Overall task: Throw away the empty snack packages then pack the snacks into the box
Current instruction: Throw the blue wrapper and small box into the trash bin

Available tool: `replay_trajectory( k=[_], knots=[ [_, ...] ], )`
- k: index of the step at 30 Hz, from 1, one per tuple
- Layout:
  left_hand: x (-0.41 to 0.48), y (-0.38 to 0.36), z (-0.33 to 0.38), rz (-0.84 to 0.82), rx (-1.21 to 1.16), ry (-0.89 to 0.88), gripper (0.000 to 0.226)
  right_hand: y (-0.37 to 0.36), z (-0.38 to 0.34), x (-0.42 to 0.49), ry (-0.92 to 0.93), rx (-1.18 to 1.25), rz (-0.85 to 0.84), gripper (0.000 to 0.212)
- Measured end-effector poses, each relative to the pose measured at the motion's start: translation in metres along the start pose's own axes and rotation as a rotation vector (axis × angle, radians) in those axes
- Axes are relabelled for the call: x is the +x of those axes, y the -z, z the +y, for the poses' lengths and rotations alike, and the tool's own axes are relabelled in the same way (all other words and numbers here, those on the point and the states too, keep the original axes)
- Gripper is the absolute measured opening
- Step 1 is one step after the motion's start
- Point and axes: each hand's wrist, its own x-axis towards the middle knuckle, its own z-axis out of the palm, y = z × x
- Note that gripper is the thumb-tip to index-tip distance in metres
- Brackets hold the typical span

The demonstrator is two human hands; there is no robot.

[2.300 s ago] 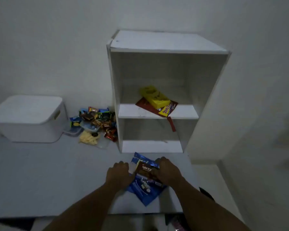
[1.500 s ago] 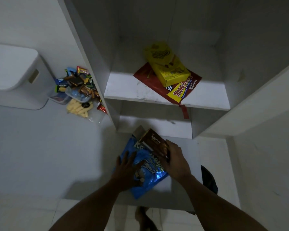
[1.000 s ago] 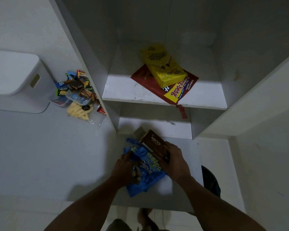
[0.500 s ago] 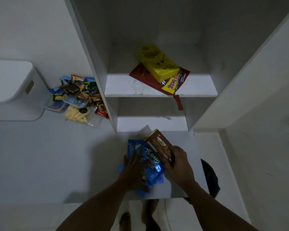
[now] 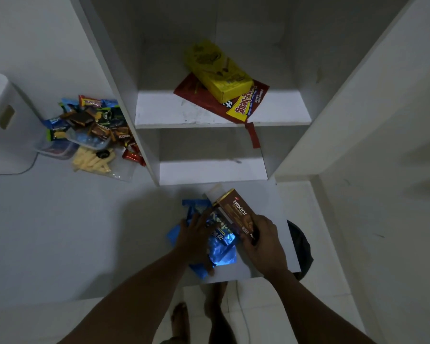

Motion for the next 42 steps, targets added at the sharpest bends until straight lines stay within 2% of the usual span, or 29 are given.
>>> replay_trajectory(
  k=[5, 10, 11, 15, 18, 20, 23, 27, 33, 42],
  knots=[
    [-0.003, 0.000, 0.005, 0.032, -0.156, -0.006, 0.130, 0.002, -0.001, 0.005, -0.021, 0.014, 0.019, 0.062],
    [-0.014, 0.001, -0.003, 0.132, -0.321, 0.025, 0.097, 0.009, -0.001, 0.008, 0.000, 0.007, 0.039, 0.062],
    [-0.016, 0.002, -0.006, 0.148, -0.346, 0.028, 0.095, 0.011, 0.000, 0.008, -0.001, 0.006, 0.048, 0.061],
    [-0.026, 0.017, -0.012, 0.223, -0.381, 0.015, 0.114, 0.020, 0.000, 0.006, -0.013, -0.006, 0.090, 0.055],
    [-0.030, 0.033, -0.012, 0.333, -0.449, -0.020, 0.107, 0.033, 0.003, -0.001, -0.051, -0.053, 0.142, 0.049],
    [-0.027, 0.043, -0.007, 0.337, -0.484, -0.045, 0.095, 0.043, 0.007, -0.011, -0.096, -0.067, 0.182, 0.048],
    [-0.018, 0.051, 0.007, 0.310, -0.479, -0.079, 0.093, 0.054, 0.020, -0.030, -0.138, -0.077, 0.258, 0.046],
    [-0.007, 0.059, 0.043, 0.293, -0.587, -0.120, 0.096, 0.069, 0.048, -0.063, -0.236, -0.086, 0.335, 0.045],
    [0.020, 0.072, 0.119, 0.265, -0.615, -0.254, 0.094, 0.106, 0.097, -0.096, -0.436, -0.081, 0.387, 0.049],
    [0.099, 0.057, 0.260, 0.202, -0.634, -0.327, 0.103, 0.175, 0.224, -0.103, -0.584, -0.010, 0.419, 0.047]
  ],
)
